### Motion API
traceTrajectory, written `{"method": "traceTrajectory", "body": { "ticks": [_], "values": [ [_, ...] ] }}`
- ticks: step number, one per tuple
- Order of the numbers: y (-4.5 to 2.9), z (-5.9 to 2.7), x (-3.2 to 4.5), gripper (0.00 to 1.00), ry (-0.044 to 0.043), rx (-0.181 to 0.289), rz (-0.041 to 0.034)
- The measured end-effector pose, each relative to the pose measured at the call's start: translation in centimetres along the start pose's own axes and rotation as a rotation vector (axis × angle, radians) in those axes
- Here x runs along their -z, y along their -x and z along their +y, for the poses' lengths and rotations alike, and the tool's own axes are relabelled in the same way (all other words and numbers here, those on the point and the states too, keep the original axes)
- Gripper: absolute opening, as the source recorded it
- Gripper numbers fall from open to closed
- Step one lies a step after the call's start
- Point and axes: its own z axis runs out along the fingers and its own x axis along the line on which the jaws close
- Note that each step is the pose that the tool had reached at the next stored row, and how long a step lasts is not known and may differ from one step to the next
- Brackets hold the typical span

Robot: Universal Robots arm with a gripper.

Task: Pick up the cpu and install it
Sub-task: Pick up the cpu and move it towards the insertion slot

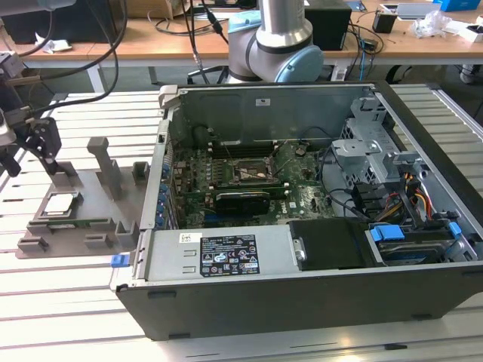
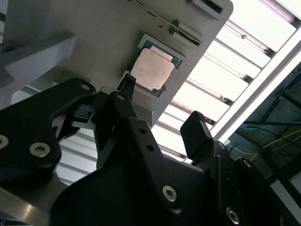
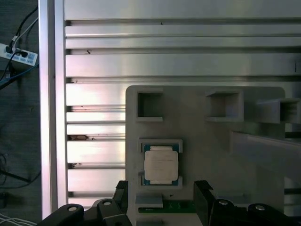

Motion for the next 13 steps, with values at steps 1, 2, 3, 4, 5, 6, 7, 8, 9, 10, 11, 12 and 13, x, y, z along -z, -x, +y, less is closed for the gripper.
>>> {"method": "traceTrajectory", "body": {
  "ticks": [1,2,3,4,5,6,7,8,9,10,11,12,13],
  "values": [
    [0.0,0.0,-0.04,0.66,0.0,0.0,0.0],
    [0.0,0.0,-0.07,0.66,0.0,0.0,0.0],
    [0.0,0.0,-0.11,0.66,0.0001,0.0,0.0],
    [0.0,0.0,-0.14,0.66,0.0,0.0,0.0],
    [0.0,0.0,-0.17,0.66,0.0,0.0,0.0],
    [0.0,0.0,-0.21,0.66,0.0,0.0,0.0],
    [0.0,0.0,-0.24,0.66,0.0,0.0,0.0],
    [0.0,0.0,-0.27,0.66,0.0,0.0,0.0],
    [0.0,0.0,-0.31,0.66,0.0,0.0,0.0],
    [0.0,0.0,-0.33,0.66,0.0,0.0,0.0],
    [0.0,0.0,-0.36,0.66,0.0,0.0,0.0],
    [0.0,0.0,-0.41,0.66,0.0001,0.0,-0.0001],
    [0.0,0.0,-0.44,0.66,0.0,0.0,-0.0001]
  ]
}}
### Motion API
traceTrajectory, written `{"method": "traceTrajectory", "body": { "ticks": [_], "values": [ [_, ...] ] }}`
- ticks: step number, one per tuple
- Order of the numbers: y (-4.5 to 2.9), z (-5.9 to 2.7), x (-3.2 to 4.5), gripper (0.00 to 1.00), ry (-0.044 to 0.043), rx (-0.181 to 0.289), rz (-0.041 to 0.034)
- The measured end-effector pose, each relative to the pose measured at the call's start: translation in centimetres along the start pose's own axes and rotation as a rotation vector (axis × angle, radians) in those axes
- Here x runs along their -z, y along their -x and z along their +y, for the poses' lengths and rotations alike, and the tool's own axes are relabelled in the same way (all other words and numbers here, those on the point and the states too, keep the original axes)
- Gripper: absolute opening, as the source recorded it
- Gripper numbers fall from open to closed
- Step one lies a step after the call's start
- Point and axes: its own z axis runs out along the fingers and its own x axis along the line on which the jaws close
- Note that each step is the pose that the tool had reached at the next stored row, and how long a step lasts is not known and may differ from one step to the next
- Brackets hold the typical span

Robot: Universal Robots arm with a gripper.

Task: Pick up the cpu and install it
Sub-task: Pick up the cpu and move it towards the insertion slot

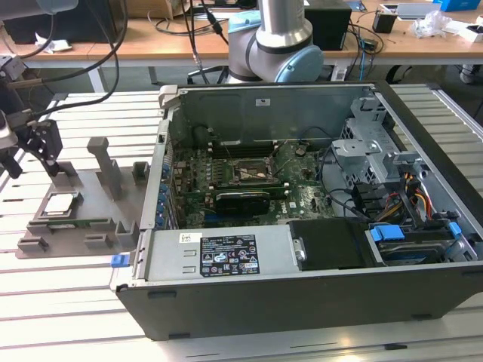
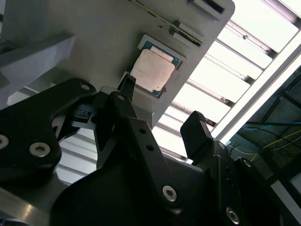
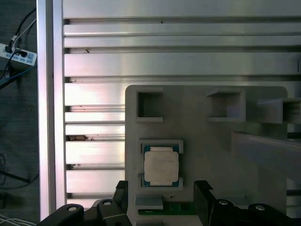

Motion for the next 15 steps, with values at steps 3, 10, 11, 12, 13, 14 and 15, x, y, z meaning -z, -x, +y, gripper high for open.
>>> {"method": "traceTrajectory", "body": {
  "ticks": [3,10,11,12,13,14,15],
  "values": [
    [0.0,0.0,-0.09,0.66,0.0,0.0,0.0001],
    [0.12,0.01,-0.55,0.66,0.0,0.0,0.0],
    [0.15,0.01,-0.66,0.66,0.0,0.0,0.0],
    [0.19,0.01,-0.87,0.66,-0.0004,0.0,0.0001],
    [0.2,0.01,-1.07,0.66,-0.0007,0.0,0.0],
    [0.21,0.01,-1.25,0.66,-0.001,0.0,0.0],
    [0.21,0.01,-1.43,0.66,-0.0013,0.0,0.0]
  ]
}}
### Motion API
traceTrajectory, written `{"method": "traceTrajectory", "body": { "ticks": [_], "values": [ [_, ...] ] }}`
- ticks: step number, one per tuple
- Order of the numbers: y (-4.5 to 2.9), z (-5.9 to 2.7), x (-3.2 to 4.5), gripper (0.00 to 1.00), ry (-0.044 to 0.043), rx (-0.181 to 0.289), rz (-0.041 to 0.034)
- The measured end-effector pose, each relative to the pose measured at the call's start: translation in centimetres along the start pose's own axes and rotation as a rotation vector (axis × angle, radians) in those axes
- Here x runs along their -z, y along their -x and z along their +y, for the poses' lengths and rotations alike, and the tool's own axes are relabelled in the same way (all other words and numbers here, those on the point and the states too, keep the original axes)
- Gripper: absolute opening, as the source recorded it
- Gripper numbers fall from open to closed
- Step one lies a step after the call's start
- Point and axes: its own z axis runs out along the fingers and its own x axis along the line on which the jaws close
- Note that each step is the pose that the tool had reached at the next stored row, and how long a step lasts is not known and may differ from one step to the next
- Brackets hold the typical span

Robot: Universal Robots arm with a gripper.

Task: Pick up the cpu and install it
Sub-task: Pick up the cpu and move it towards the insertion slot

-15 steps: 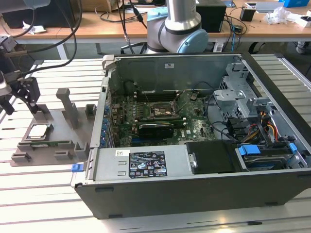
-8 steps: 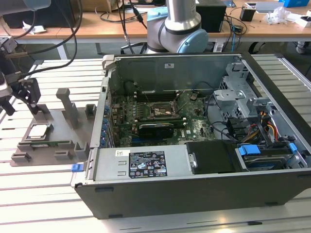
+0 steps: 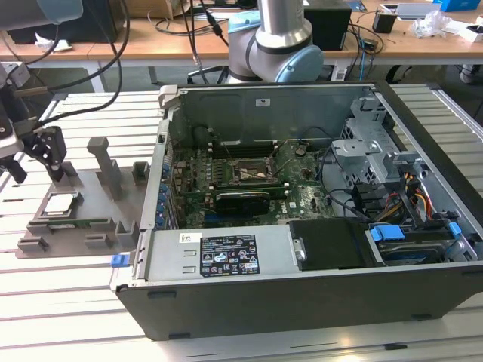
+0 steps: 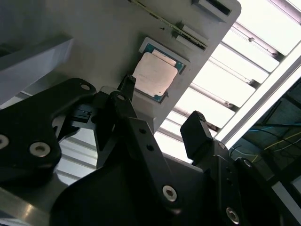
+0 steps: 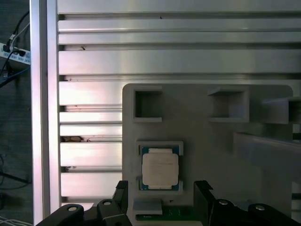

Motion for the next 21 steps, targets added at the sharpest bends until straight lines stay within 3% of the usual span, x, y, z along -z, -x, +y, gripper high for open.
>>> {"method": "traceTrajectory", "body": {
  "ticks": [5,6,7,8,20,21],
  "values": [
    [0.0,0.02,-1.12,0.66,-0.0043,0.002,0.0],
    [-0.01,0.02,-1.2,0.66,-0.0091,0.005,-0.0001],
    [0.0,0.02,-1.36,0.66,-0.0246,0.01,-0.0002],
    [0.0,0.02,-1.79,0.66,-0.0308,0.014,-0.0003],
    [0.0,0.05,-4.17,0.66,-0.0261,0.041,-0.0011],
    [0.01,0.05,-4.66,0.66,-0.0261,0.043,-0.001]
  ]
}}
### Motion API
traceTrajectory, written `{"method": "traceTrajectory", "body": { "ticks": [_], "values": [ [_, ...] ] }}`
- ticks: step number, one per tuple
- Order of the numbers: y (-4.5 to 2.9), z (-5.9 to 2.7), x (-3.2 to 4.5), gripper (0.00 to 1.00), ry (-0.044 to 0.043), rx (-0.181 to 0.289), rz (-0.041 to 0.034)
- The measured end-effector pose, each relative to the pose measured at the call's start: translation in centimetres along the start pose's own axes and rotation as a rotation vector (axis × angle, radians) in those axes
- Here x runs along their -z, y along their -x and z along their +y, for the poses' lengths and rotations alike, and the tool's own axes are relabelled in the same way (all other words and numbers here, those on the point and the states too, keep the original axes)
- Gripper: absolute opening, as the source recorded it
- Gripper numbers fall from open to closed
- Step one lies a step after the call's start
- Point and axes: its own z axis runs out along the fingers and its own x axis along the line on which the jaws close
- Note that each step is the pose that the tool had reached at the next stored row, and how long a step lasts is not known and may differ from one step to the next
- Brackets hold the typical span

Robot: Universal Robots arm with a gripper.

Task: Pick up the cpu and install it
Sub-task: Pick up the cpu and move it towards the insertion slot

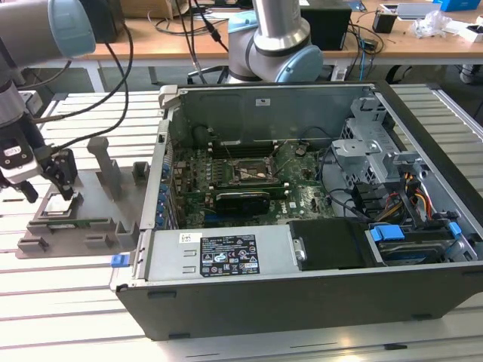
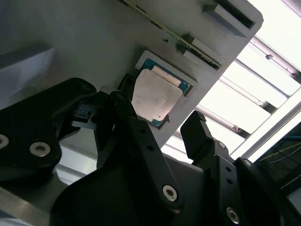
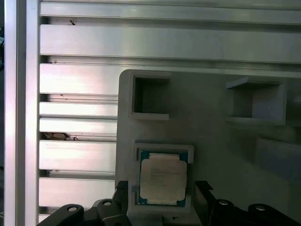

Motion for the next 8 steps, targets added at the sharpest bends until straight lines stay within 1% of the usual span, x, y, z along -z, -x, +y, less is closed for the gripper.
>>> {"method": "traceTrajectory", "body": {
  "ticks": [4,5,7,8],
  "values": [
    [0.01,0.02,-0.71,0.66,0.0011,0.001,-0.0002],
    [0.02,0.02,-0.86,0.66,0.0061,0.002,-0.0003],
    [0.01,0.03,-1.03,0.66,0.0117,0.002,-0.0004],
    [0.02,0.03,-1.14,0.66,0.0163,0.003,-0.0007]
  ]
}}
